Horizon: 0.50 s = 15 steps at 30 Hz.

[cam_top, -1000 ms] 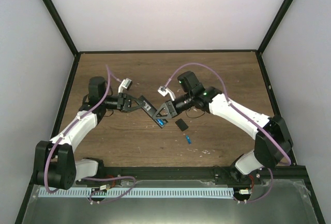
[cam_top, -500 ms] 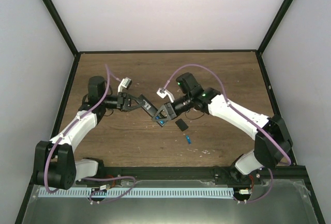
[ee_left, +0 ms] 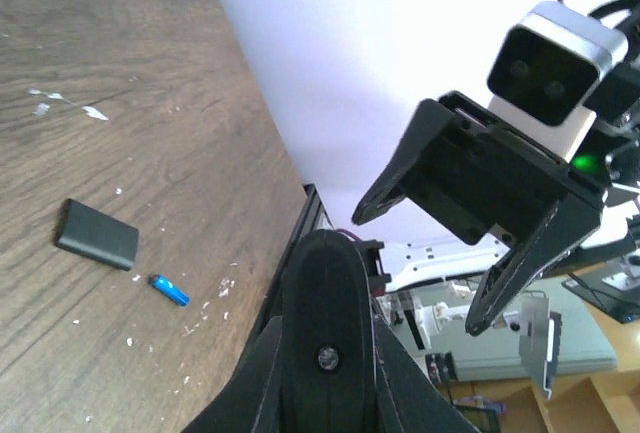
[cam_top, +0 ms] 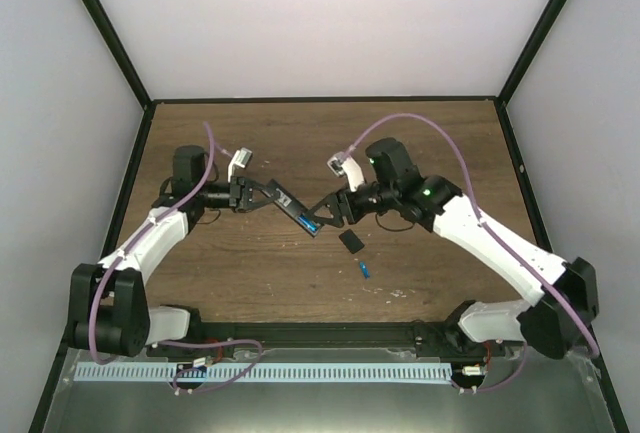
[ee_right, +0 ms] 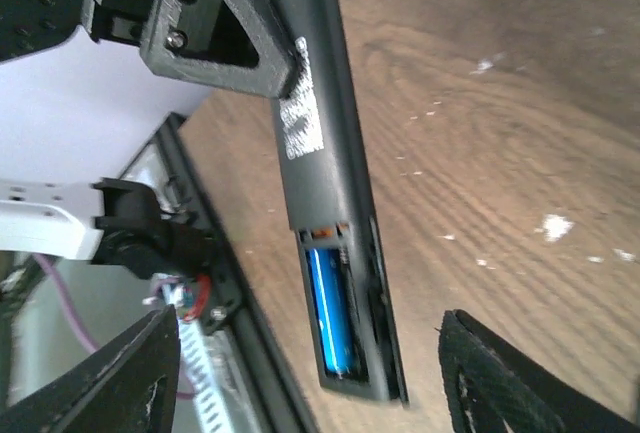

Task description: Load the batteries into the remote control

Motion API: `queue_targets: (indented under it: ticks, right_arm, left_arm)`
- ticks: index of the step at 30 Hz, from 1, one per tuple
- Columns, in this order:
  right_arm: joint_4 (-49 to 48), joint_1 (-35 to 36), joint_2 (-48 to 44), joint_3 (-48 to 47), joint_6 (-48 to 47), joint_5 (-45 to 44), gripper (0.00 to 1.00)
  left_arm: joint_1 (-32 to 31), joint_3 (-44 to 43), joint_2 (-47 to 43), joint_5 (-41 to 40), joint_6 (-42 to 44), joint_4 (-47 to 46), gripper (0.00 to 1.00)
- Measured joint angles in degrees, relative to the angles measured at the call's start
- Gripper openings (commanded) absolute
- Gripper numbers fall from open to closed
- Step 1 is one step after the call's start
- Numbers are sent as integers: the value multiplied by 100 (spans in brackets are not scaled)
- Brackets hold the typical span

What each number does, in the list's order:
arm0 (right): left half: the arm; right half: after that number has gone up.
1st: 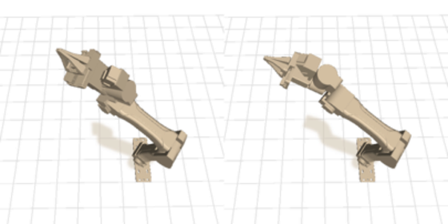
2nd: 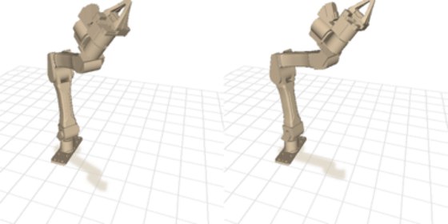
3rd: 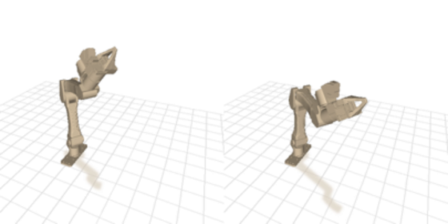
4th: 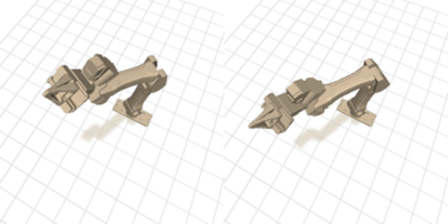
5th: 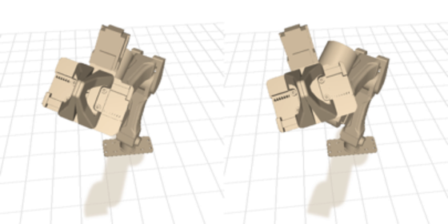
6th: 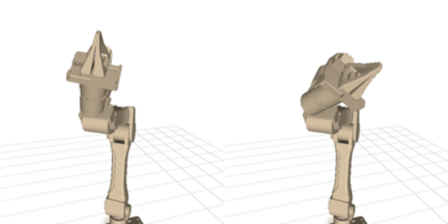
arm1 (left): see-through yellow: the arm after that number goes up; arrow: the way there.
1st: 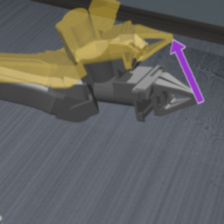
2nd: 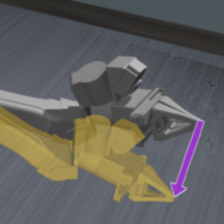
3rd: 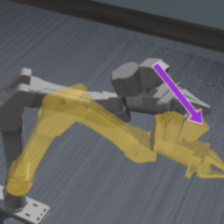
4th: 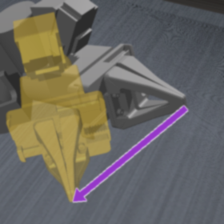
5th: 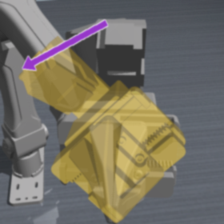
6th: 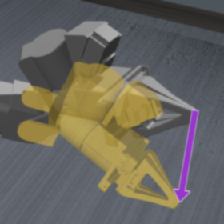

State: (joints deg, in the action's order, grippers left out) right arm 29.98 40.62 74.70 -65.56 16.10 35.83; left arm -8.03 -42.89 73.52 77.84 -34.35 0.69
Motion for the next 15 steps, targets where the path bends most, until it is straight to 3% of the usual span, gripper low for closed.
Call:
queue_targets:
  ticks: [3,10,15]
  right_arm:
    - [87,-4,-319,286,11,-614,63]
    - [835,-4,-208,1110,321,-2120,50]
    - [1191,13,-9,1580,640,-2542,49]
  left_arm:
    - [81,20,70,-155,76,70,0]
    - [426,221,254,-588,175,142,0]
    - [472,223,422,-837,240,166,0]
